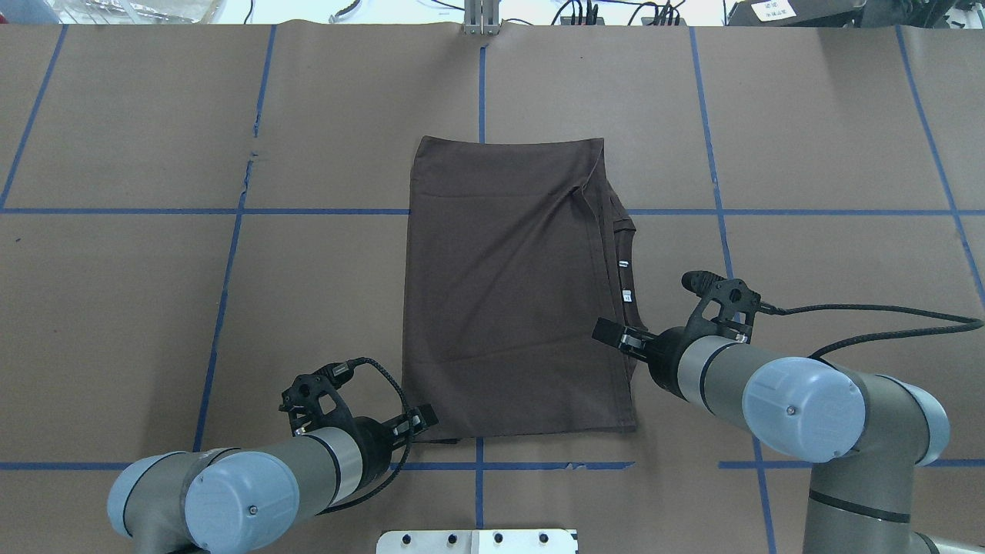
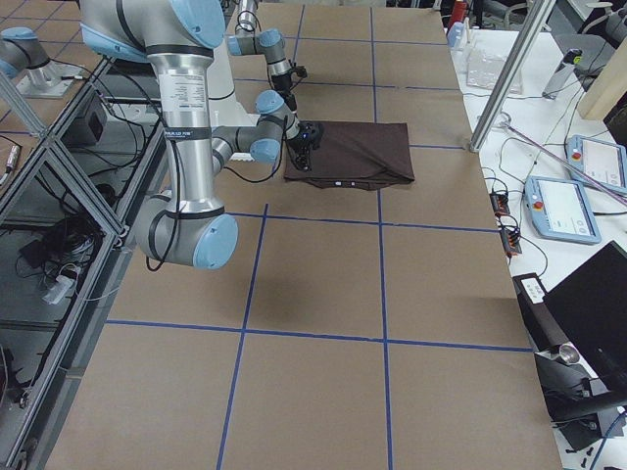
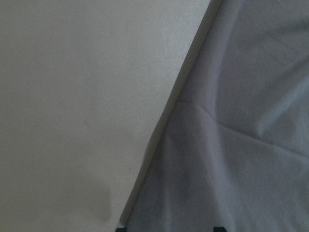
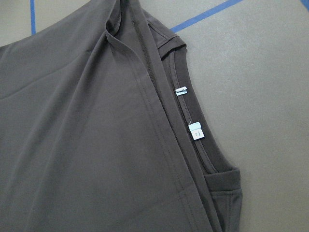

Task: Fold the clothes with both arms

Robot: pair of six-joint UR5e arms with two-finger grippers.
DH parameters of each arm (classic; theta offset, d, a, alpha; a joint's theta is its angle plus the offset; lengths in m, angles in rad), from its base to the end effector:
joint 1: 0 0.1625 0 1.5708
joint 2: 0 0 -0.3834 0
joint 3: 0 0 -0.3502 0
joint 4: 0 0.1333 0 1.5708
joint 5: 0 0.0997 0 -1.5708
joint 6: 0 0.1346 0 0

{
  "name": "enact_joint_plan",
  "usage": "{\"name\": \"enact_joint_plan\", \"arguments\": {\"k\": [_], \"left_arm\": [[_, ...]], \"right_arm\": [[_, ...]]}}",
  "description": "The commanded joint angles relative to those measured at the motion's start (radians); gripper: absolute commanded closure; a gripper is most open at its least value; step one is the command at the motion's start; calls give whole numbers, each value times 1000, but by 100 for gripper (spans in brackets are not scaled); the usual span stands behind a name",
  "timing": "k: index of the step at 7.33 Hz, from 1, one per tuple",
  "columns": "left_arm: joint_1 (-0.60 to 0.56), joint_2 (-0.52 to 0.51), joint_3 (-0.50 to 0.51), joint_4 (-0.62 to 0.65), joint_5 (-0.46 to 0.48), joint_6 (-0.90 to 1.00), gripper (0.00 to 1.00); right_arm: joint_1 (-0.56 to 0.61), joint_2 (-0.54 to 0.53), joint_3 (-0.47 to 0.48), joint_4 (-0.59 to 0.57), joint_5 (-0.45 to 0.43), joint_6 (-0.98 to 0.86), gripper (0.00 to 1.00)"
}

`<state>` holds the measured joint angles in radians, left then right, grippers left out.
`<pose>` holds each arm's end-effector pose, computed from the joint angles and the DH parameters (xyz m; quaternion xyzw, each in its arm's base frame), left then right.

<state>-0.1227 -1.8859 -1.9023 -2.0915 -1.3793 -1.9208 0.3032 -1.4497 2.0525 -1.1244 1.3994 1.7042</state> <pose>0.5353 -0.2261 0.2762 0.0171 0.5541 -0.2457 0.7952 -0.4300 -0.2983 0.3242 0.1161 -0.4909 0.2286 0.8326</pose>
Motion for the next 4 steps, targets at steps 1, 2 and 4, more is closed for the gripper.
{"name": "enact_joint_plan", "arguments": {"k": [1,2,4], "left_arm": [[-8,-1,22,-1,-3,19,33],[-5,-12,52,-5,-4,19,33],[-6,-32,72,-9,-12,20,33]], "right_arm": [[-1,0,0,0,-2,0,1],[-1,2,0,0,-2,0,0],[-1,2,2,0,-2,-1,0]]}}
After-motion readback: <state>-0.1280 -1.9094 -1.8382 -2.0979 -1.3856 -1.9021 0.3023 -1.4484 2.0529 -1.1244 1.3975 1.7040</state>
